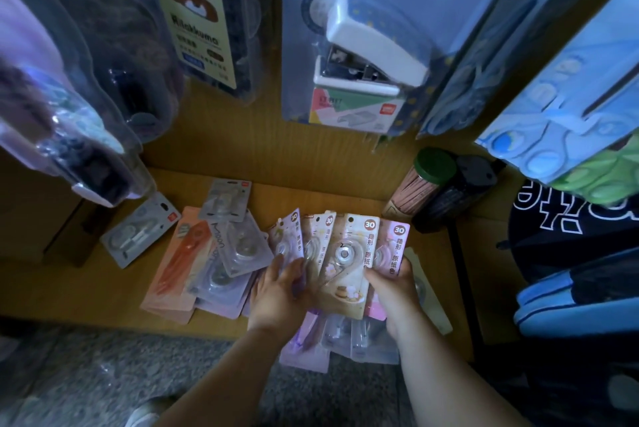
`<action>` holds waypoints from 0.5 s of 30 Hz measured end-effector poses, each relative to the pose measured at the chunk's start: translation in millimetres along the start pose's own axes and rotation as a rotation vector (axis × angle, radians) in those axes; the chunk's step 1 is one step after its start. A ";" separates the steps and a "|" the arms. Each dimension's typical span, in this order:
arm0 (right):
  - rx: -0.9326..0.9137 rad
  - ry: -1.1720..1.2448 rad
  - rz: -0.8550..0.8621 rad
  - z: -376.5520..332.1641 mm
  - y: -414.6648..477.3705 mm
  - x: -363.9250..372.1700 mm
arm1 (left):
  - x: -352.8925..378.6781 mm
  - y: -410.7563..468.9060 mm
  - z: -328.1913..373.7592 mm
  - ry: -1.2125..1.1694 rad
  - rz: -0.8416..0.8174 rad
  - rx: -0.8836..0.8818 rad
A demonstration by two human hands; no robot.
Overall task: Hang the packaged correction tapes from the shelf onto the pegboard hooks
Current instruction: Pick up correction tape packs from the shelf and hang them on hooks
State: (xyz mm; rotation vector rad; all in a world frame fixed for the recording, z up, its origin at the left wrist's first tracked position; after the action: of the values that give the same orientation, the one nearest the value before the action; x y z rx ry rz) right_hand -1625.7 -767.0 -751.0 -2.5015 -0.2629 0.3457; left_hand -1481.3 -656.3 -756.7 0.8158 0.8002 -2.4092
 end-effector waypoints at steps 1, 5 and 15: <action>0.001 0.017 -0.006 -1.0 -2.2 -2.4 | -2.1 -0.1 2.0 -0.027 0.024 0.002; 0.014 0.101 -0.049 -5.7 -10.8 -10.1 | -8.9 -2.2 19.6 -0.223 0.052 0.023; -0.085 0.094 -0.367 -61.1 -60.4 19.4 | -41.1 -21.2 46.4 -1.175 -0.337 -0.210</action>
State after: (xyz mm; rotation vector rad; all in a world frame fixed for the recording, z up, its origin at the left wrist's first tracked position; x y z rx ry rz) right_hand -1595.4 -745.8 -671.0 -2.4769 -0.6980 0.0685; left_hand -1482.3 -661.4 -691.4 -0.8488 0.6584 -2.4237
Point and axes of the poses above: each hand's wrist, its own y-axis towards the middle knuckle, its own x-axis out of the palm, z = x × y, the point moved 6 cm from there along y, towards the middle knuckle, and after that the axes turned 2 degrees about z, right-handed, at the moved point
